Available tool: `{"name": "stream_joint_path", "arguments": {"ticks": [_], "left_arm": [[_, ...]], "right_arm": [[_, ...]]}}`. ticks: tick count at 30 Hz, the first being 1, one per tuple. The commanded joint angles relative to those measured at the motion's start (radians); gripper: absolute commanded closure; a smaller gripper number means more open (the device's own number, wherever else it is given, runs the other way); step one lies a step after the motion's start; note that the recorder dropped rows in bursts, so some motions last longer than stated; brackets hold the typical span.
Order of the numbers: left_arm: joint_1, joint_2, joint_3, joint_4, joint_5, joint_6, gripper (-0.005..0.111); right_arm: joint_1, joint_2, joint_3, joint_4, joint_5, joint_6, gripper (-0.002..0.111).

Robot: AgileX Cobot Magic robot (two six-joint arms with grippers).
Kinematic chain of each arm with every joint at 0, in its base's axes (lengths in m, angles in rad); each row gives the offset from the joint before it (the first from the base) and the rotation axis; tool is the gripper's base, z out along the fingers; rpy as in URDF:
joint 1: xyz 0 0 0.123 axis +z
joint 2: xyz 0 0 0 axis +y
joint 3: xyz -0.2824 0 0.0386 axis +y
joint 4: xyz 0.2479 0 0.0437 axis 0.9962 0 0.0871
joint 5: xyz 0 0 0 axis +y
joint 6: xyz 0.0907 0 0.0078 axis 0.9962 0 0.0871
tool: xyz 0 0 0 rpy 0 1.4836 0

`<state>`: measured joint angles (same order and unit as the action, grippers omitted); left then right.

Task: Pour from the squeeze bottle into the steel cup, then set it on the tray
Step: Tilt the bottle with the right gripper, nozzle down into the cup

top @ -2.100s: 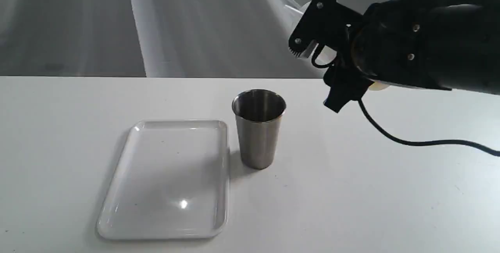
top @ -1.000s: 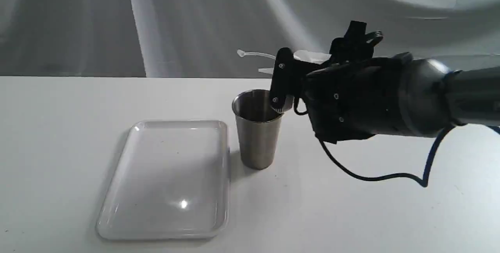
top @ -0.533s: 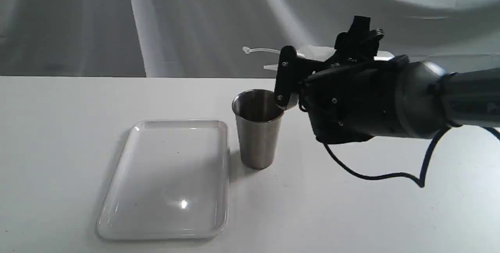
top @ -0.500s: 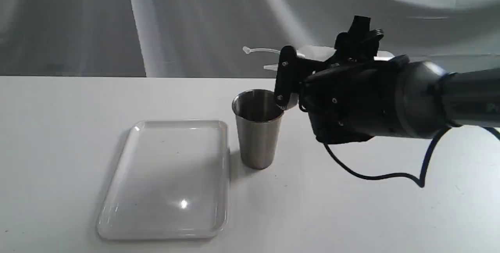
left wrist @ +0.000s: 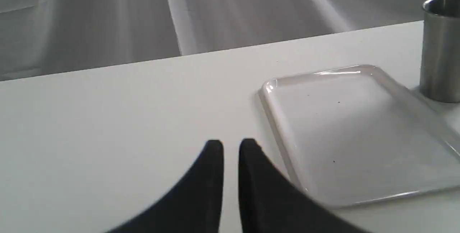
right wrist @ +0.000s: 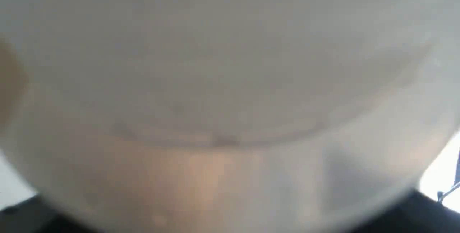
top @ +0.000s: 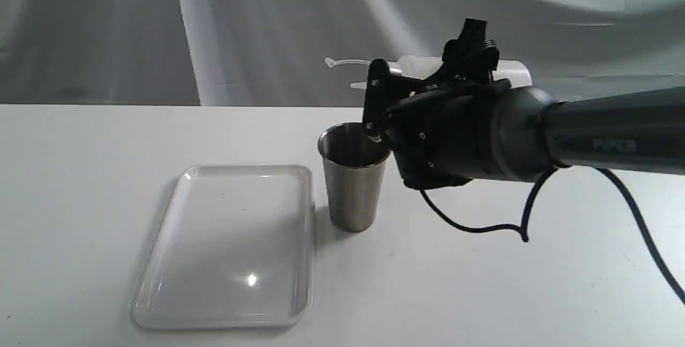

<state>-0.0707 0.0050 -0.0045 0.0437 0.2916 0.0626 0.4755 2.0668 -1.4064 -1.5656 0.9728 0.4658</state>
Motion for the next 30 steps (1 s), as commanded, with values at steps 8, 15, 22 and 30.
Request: {"name": "stream_joint_path", "arguments": {"ticks": [8,15,22,30], "left_arm": [[-0.003,-0.005,0.004,0.001,-0.007,-0.002,0.098],[-0.003,-0.005,0.004,0.001,-0.007,-0.002,0.098],[-0.003,-0.005,0.004,0.001,-0.007,-0.002,0.098],[-0.003,-0.005,0.004,0.001,-0.007,-0.002,0.098]], "right_arm": [[-0.008,-0.002,-0.014,-0.057,0.058,0.005,0.067],[-0.010,0.000,-0.014,-0.057,0.058,0.005,0.067],[-0.010,0.000,-0.014,-0.079,0.060,0.001,0.067],[-0.010,0.000,-0.014,-0.109,0.080,-0.205,0.067]]}}
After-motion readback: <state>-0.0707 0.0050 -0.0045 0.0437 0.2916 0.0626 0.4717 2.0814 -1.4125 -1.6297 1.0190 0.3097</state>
